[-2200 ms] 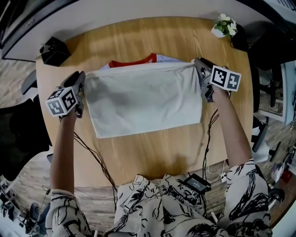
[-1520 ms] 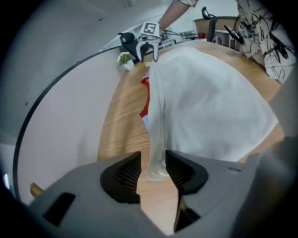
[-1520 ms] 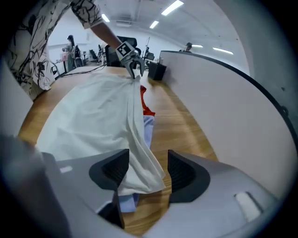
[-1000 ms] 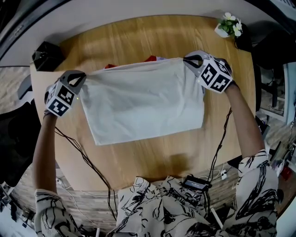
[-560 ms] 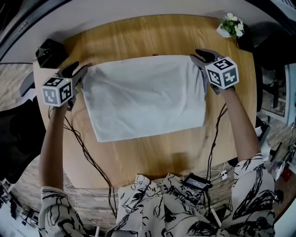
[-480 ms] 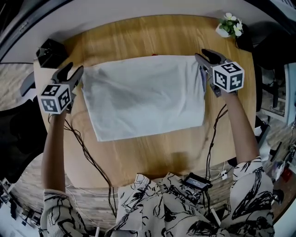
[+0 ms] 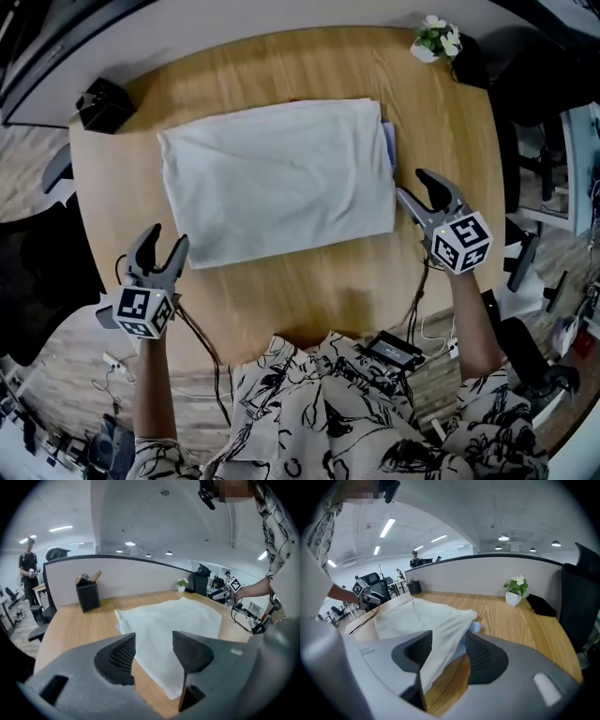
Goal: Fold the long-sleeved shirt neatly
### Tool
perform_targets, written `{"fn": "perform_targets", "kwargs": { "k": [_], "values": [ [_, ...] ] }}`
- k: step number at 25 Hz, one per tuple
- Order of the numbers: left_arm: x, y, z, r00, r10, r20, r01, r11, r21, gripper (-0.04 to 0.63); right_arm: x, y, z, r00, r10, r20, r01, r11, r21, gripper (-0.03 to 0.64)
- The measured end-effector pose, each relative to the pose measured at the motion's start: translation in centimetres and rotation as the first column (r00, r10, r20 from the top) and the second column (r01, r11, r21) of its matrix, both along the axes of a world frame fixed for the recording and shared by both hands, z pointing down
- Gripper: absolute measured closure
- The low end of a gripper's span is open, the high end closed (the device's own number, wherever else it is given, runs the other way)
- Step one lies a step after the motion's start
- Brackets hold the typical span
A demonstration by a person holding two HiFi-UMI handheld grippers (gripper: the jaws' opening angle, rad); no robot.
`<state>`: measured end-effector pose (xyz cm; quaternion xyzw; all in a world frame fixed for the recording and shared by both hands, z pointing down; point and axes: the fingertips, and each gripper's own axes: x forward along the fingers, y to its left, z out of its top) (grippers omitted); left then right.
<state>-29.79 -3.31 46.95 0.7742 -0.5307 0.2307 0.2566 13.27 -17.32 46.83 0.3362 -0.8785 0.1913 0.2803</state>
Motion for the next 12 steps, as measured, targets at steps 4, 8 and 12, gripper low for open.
{"fn": "perform_targets", "kwargs": {
  "k": [4, 8, 12],
  "values": [
    [1.9, 5.2, 2.7, 0.997, -0.07, -0.027, 0.067, 0.994, -0.083, 0.341, 1.6, 5.3, 2.6, 0.999, 0.022, -0.027, -0.024, 0.997, -0.068, 0.376],
    [2.3, 8.2, 5.6, 0.989, -0.143, -0.045, 0.134, 0.979, -0.154, 0.345, 2.2, 9.0, 5.4, 0.998, 0.054, -0.039, -0.059, 0.989, -0.138, 0.376],
    [1.9, 8.8, 7.0, 0.981, -0.19, -0.048, 0.18, 0.969, -0.167, 0.378, 1.8, 10.6, 7.0, 0.996, 0.088, -0.031, -0.092, 0.981, -0.169, 0.384]
  ]
}}
